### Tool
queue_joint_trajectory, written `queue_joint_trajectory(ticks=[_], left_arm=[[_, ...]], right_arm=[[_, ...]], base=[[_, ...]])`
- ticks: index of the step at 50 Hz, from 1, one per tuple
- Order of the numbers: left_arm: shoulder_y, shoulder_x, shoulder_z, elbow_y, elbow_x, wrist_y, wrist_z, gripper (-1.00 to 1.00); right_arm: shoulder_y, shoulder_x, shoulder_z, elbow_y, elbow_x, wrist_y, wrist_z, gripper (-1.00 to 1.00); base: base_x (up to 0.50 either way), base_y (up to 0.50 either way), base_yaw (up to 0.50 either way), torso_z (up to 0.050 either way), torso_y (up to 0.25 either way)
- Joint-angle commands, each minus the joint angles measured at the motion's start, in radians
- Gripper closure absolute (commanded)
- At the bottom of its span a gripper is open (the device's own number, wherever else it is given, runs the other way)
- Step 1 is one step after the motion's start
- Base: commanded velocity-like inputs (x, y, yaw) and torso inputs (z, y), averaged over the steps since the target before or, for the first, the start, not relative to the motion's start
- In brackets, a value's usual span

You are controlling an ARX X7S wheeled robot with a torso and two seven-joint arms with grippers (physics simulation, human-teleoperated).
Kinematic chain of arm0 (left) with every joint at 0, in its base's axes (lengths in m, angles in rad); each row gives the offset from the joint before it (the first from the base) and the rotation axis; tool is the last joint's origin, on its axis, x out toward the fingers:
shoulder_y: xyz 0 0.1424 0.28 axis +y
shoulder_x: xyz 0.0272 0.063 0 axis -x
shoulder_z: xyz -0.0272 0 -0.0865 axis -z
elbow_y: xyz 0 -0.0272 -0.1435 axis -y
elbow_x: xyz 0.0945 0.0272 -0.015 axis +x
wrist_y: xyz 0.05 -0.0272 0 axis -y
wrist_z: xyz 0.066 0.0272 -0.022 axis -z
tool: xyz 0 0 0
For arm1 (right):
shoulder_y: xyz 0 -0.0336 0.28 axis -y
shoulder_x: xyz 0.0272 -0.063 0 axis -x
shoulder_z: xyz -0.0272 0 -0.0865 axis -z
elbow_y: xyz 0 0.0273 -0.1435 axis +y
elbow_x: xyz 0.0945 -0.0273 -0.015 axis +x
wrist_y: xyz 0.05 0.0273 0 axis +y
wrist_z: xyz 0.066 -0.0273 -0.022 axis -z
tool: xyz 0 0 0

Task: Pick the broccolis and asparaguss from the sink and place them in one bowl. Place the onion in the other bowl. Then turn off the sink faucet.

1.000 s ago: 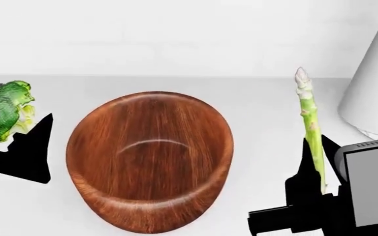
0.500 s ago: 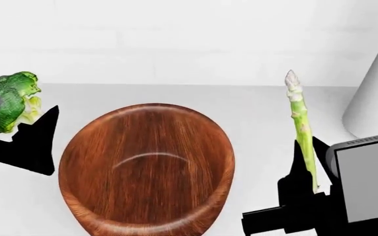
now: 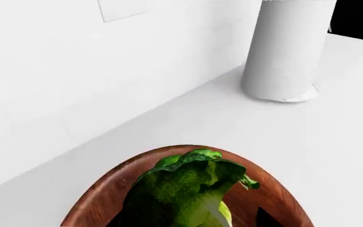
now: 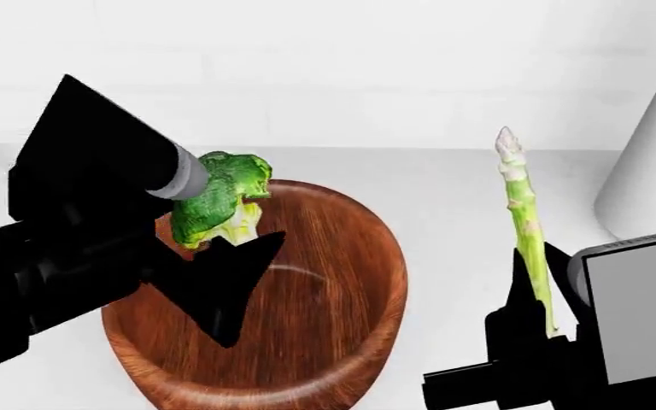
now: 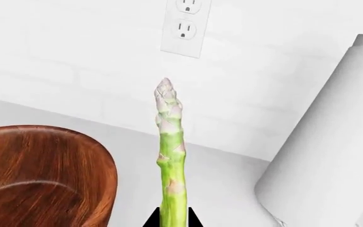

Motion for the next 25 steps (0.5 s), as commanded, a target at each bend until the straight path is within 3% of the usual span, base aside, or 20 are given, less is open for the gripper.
queue_joint_trajectory(ticks=[1, 13, 25], left_arm=[[-0.108, 0.109, 0.096, -0.122, -0.006, -0.061, 0.071, 1.00], [-0.144, 0.150, 0.183, -0.333, 0.118, -0.035, 0.171, 1.00], [-0.154, 0.164, 0.234, -0.406, 0.168, -0.026, 0.209, 1.00]], right_arm=[[-0.022, -0.003, 0.001, -0.002, -0.013, -0.007, -0.013, 1.00], [-0.072, -0.001, 0.016, -0.011, -0.041, -0.032, -0.030, 1.00], [-0.065, -0.009, -0.007, -0.004, -0.044, -0.034, -0.024, 1.00]], base=[[0.00, 0.00, 0.00, 0.000, 0.000], [0.00, 0.00, 0.00, 0.000, 0.000], [0.00, 0.00, 0.00, 0.000, 0.001]])
